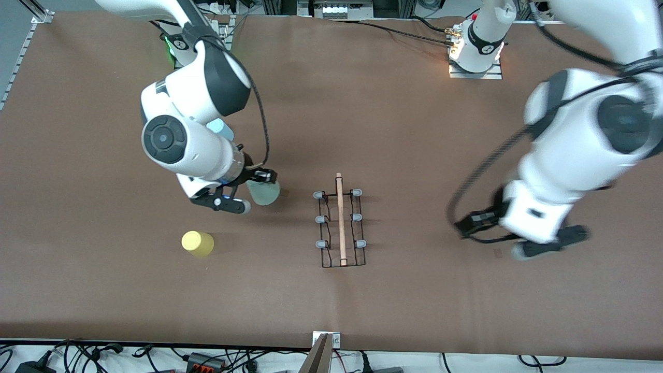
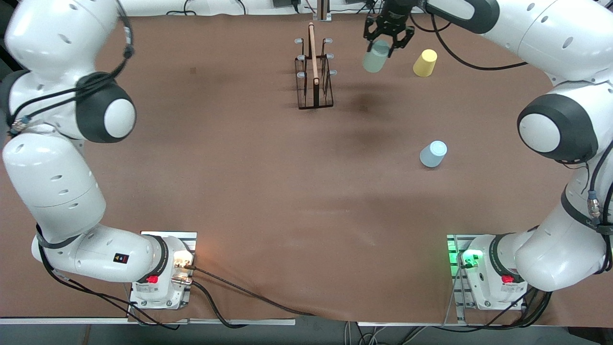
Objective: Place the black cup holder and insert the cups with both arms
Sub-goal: 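Lower the teal cup onto a rack peg with the right gripper while the left withdraws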
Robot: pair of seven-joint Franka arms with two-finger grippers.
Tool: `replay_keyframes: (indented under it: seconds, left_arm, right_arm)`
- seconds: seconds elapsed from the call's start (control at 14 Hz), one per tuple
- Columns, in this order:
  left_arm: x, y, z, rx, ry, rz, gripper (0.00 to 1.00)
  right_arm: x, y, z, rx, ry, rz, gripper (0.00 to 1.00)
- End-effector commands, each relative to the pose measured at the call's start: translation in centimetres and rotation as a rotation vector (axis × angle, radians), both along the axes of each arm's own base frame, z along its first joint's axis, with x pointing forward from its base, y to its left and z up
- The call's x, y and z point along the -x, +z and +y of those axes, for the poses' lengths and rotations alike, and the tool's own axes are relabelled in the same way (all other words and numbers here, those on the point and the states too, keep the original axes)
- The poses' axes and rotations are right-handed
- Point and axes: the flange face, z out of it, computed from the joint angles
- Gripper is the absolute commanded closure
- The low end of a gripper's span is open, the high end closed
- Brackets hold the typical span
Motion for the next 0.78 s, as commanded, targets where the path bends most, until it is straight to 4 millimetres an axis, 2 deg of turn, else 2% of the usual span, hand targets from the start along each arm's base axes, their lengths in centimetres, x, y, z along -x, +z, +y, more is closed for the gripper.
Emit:
replay_keyframes:
  seconds: [0.0, 0.07, 0.14, 0.21, 0.36, 0.43, 0.5, 0.57, 0.64, 0.71]
  left_arm:
    - [1.6, 3.5, 8.3, -0.023, -0.092, 0.036, 0.0]
    - [2.5, 4.8, 11.1, -0.036, -0.119, 0.046, 0.0]
    - [2.9, 5.5, 13.6, -0.044, -0.148, 0.051, 0.0]
    - [3.0, 5.8, 14.9, -0.057, -0.182, 0.047, 0.0]
    - [3.0, 5.5, 15.4, -0.073, -0.23, 0.053, 0.0]
    - [3.6, 6.1, 15.6, -0.089, -0.23, 0.07, 0.0]
    - [5.1, 7.7, 15.5, -0.095, -0.24, 0.085, 0.0]
    - [5.9, 8.0, 14.8, -0.095, -0.255, 0.106, 0.0]
    - [6.3, 7.3, 14.2, -0.095, -0.266, 0.125, 0.0]
    - [6.9, 7.4, 14.4, -0.092, -0.266, 0.124, 0.0]
  right_arm:
    - [-0.1, -2.1, 3.9, -0.038, -0.082, -0.017, 0.67]
    - [0.3, -2.7, 5.8, -0.048, -0.098, -0.044, 0.67]
    - [0.3, -3.2, 6.7, -0.058, -0.129, -0.063, 0.67]
    - [0.3, -3.7, 7.1, -0.059, -0.148, -0.062, 0.67]
    - [0.5, -4.0, 7.7, -0.06, -0.163, -0.062, 0.67]
    - [0.8, -4.1, 8.2, -0.059, -0.17, -0.058, 0.67]
    - [1.0, -4.1, 8.4, -0.058, -0.18, -0.055, 0.67]
    - [1.2, -4.1, 8.7, -0.057, -0.184, -0.053, 0.67]
    - [1.2, -4.1, 8.7, -0.057, -0.184, -0.053, 0.67]
    - [1.1, -4.0, 8.7, -0.058, -0.186, -0.055, 0.67]
